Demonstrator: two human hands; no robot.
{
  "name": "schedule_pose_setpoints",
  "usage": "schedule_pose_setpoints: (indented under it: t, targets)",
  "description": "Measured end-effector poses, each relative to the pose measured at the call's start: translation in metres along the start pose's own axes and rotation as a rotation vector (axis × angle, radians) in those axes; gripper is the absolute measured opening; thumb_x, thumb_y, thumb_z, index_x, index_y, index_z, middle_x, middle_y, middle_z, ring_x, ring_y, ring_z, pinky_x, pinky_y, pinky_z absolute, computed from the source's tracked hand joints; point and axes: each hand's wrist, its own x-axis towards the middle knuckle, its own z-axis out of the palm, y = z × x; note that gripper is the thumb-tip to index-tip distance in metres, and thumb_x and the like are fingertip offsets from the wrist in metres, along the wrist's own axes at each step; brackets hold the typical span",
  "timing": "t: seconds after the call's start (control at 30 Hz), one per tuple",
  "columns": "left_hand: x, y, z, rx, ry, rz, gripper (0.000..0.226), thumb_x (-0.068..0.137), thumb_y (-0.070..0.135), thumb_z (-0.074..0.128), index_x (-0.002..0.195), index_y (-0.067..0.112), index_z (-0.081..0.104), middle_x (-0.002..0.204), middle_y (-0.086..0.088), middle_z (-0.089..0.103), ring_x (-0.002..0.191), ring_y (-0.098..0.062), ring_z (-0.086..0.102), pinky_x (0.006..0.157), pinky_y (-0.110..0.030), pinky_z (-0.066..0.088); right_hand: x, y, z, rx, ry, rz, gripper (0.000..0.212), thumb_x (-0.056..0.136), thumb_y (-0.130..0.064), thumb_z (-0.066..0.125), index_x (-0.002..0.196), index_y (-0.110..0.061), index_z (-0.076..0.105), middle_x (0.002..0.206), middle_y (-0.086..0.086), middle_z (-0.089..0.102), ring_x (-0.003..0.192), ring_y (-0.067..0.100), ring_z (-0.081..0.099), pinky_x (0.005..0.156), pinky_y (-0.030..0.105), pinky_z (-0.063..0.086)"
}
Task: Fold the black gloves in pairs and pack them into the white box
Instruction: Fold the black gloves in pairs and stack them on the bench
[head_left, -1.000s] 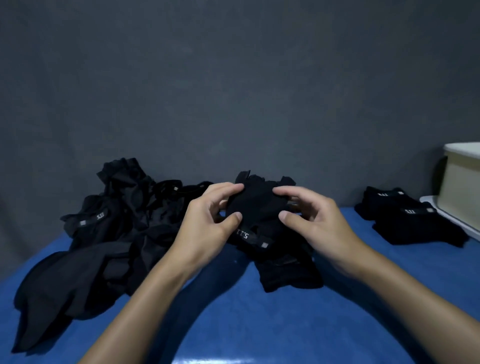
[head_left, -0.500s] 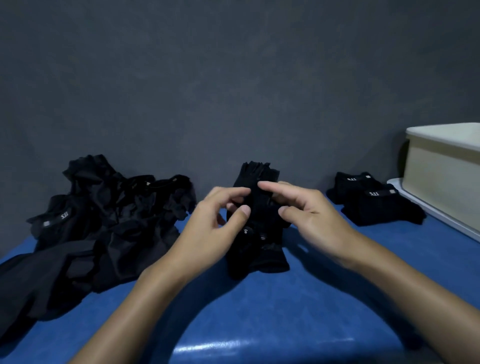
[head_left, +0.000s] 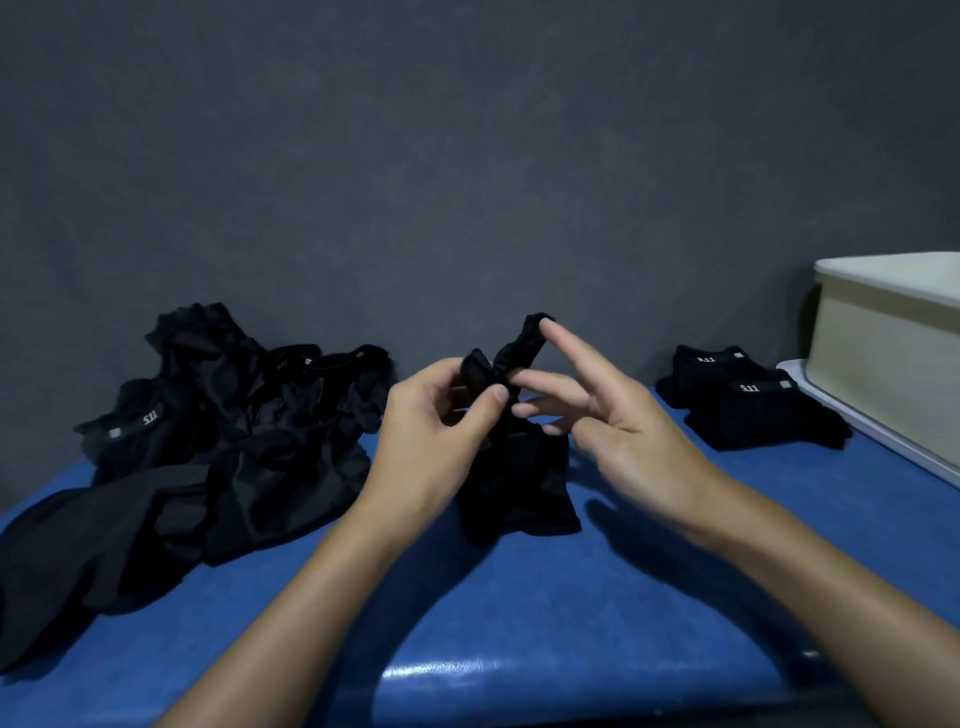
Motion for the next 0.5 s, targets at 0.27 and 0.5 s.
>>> schedule_pose_setpoints:
  t: [0.27, 0.5]
  targets:
    - [0.002, 0.006, 0.002, -0.199, 0.064, -0.086, 0.017, 0.098, 0.006, 0.058, 0.098, 0.011, 0.074, 0.095, -0.015, 0.075, 0.082, -0.02, 0.068, 0.073, -0.035, 0.055, -0.002, 0.0, -0.009, -0.125, 0.255, -0.156, 0.048, 0.086, 0.006, 0.053, 0.114, -0.034, 0.056, 0.118, -0.001, 0.057, 0.112, 0.01, 0.055, 0.086, 0.031, 0.049]
    - [0.0, 0.015, 0.001, -0.51, -0.133, -0.288, 0.027, 0.101, 0.008, 0.048, 0.116, 0.002, 0.069, 0.11, -0.019, 0.073, 0.089, -0.022, 0.07, 0.079, -0.03, 0.058, -0.006, -0.002, -0.018, -0.026, 0.214, -0.167, 0.016, 0.089, 0.007, 0.061, 0.09, -0.008, 0.057, 0.08, -0.004, 0.057, 0.076, 0.005, 0.053, 0.073, 0.018, 0.043]
